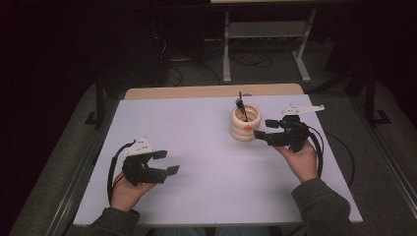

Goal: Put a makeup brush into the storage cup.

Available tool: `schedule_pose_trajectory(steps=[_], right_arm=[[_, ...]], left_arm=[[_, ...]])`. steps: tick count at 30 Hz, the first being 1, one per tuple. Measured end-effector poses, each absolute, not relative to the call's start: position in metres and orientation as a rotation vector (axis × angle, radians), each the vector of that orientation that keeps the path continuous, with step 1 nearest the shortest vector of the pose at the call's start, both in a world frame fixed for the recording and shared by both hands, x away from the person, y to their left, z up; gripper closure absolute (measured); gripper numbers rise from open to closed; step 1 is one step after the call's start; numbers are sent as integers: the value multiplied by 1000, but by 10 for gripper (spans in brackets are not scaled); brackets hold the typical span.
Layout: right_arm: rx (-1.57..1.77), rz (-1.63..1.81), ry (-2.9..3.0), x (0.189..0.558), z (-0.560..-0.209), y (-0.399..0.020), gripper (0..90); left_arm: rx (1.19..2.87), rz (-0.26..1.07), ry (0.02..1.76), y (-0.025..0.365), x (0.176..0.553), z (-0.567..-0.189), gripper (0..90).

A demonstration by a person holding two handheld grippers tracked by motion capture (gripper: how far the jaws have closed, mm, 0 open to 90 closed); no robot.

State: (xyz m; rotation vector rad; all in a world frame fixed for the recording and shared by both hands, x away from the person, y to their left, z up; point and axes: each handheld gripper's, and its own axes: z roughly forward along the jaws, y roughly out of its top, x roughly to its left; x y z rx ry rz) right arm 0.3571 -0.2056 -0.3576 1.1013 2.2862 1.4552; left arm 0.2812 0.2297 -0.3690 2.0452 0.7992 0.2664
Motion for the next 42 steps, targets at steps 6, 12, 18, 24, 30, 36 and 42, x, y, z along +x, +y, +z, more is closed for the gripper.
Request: schedule_pose_trajectory(steps=[6,12,18,24,30,36,42], right_arm=[[1093,1452,2292,354,-359,-206,288],[1078,1447,2299,350,-358,-206,288],[1064,1441,2309,346,-357,-204,288],[1064,1442,2313,343,-362,-204,288],[1071,1437,2318,340,-365,-205,287],[1062,1442,2313,337,-365,-206,287],[1073,1440,2316,333,-371,-207,287]], left_arm=[[2046,269,800,230,281,-369,277],[2047,270,801,230,281,-369,276],[2045,271,803,231,281,-369,276],[2044,277,803,231,281,-369,276],[2044,282,799,231,282,-369,276],[2043,281,804,231,282,-369,276],[2047,289,797,232,282,-369,276]])
